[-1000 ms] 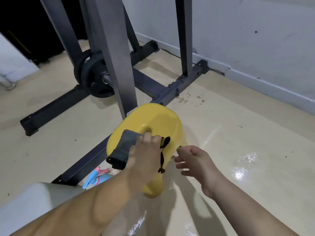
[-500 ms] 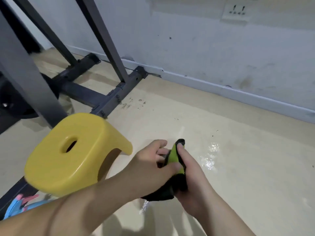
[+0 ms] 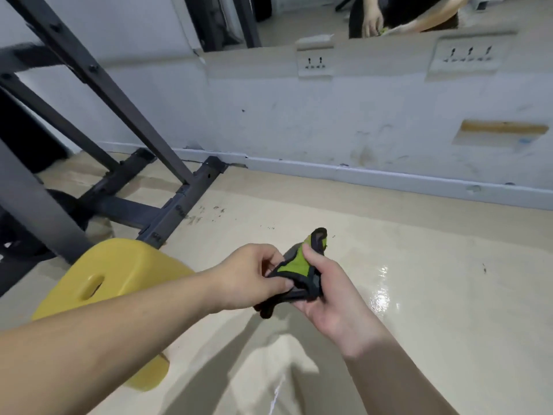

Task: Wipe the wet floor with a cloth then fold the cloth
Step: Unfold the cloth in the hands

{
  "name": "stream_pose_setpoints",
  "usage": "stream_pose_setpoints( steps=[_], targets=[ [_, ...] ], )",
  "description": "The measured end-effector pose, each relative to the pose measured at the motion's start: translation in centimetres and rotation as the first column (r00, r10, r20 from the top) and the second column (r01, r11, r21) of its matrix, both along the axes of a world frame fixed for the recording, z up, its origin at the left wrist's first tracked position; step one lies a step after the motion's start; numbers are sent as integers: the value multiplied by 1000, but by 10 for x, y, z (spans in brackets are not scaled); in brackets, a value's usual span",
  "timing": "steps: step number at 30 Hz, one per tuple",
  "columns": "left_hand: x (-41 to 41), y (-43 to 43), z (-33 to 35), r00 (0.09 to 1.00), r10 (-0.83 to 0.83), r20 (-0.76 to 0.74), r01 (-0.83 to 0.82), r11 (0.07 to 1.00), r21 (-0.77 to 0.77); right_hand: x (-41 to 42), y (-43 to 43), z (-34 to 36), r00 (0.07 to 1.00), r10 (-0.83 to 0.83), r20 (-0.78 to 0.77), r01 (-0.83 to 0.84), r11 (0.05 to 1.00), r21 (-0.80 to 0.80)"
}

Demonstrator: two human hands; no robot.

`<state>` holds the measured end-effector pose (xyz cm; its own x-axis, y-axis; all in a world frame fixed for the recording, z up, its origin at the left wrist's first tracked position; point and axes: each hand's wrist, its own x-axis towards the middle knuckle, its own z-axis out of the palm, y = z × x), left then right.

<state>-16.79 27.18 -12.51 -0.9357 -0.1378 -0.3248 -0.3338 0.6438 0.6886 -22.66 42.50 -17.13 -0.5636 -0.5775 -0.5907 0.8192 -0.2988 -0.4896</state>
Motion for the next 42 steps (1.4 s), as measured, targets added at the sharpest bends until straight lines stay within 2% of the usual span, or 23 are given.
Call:
stream_pose_setpoints(
  steps=[3,5,8,13,17,19,21,23,26,28,30,33,34,37,40,42],
  targets=[
    [-17,-4,12,1000,-10,5,11,1000,-17,-11,10,-3,1000,14,-22,-15,1000,-8],
    [-25,-12,9,999,-18,27,16,999,49,-18,9,-10,1000,2,-29,-2,1000,-10],
    [-32,-21,-13,996,-1,94,-21,972,233,-27,8,-31,1000,5,-14,-4,1000,19],
    [-56,-13,-76,975,191,109,-217,920,326,-46,28,-66,997,73,12,-74,992,102],
    [-85,1,-123,922,316,224,-384,823,418,-59,53,-101,978,198,-68,-158,912,379],
    [-97,4,-144,912,272,308,-392,800,454,-63,60,-118,986,163,-38,-121,853,507],
    [-106,5,-168,902,268,339,-407,789,459,-66,59,-135,996,94,4,-80,823,562],
    [-106,12,-178,905,310,291,-417,783,462,-64,54,-145,998,47,52,-68,843,534],
    [-104,20,-195,940,305,155,-342,847,407,-62,29,-153,994,6,105,-50,909,413],
    [-101,22,-201,952,274,133,-305,830,467,-65,15,-152,996,46,73,-68,937,344],
    [-100,18,-209,937,290,194,-349,766,539,-69,4,-152,994,94,54,-107,940,325],
    [-99,3,-223,851,355,386,-523,619,585,-70,-7,-164,974,225,30,-222,916,333],
    [-98,-2,-227,852,353,386,-522,621,584,-68,-8,-171,971,235,36,-232,908,350],
    [-88,-20,-226,908,291,301,-416,704,575,-62,1,-190,985,161,61,-171,886,430],
    [-80,-51,-231,926,160,342,-333,774,539,-60,18,-201,991,86,103,-128,833,538],
    [-81,-71,-236,927,132,352,-295,835,464,-60,26,-208,991,75,112,-128,783,609]
  ],
)
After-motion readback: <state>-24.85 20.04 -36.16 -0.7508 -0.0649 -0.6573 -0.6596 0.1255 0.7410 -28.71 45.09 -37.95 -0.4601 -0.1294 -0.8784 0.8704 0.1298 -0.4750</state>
